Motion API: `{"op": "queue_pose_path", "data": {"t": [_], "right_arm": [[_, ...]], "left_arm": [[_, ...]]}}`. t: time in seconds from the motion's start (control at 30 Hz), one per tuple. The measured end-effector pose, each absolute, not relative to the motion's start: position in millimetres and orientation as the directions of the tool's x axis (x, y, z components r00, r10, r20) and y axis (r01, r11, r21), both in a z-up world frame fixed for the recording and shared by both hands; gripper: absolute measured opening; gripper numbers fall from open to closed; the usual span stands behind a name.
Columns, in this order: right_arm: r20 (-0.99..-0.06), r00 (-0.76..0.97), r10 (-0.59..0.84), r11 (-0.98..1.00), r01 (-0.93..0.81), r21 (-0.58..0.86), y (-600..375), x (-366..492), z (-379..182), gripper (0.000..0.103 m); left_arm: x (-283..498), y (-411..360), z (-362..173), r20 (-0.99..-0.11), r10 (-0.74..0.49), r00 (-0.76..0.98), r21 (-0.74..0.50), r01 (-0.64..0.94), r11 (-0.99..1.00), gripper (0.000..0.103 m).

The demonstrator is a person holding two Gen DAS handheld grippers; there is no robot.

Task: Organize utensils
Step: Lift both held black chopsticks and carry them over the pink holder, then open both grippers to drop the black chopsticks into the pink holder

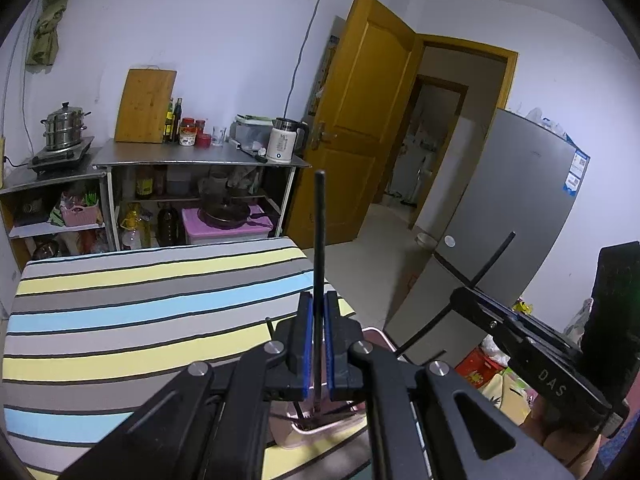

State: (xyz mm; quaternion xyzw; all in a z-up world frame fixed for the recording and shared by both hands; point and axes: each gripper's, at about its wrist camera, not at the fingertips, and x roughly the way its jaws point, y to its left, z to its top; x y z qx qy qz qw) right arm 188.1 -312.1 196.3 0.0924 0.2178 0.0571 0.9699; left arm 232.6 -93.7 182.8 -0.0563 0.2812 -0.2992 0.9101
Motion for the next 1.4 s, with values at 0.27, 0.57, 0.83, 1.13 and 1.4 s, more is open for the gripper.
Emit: {"op": "queue_pose_path", "data": {"t": [0.27,0.57,0.83,1.13,1.4], "right_arm": [[-0.458,0.874,0.159,0.974,-0.064,0.216,-315.4,204.7,169.7,0.005],[-0.514,0.843,0.161,0.980,-0.075,0.184,-306.8,215.5,146.0,0.005],[-0.555,0.816,0.161,0.980,-0.067,0.185,-308.7,222.2,135.8,0.006],[-0.520,0.843,0.139,0.983,-0.055,0.174,-309.3,209.2,146.5,0.012],[-0.483,0.864,0.140,0.983,-0.061,0.175,-302.2,186.8,160.5,0.014]], "left_arm": [[241.6,-108.6,157.1,-0.522,-0.563,0.641,-0.259,0.509,0.821,0.006],[245.5,-117.8,140.4,-0.557,-0.545,0.627,-0.240,0.507,0.828,0.006],[247.0,-119.7,135.9,-0.573,-0.538,0.618,-0.231,0.508,0.830,0.006],[239.0,-112.3,147.9,-0.547,-0.547,0.634,-0.234,0.512,0.827,0.006],[218.0,-89.1,172.7,-0.492,-0.556,0.670,-0.229,0.516,0.825,0.006]]}}
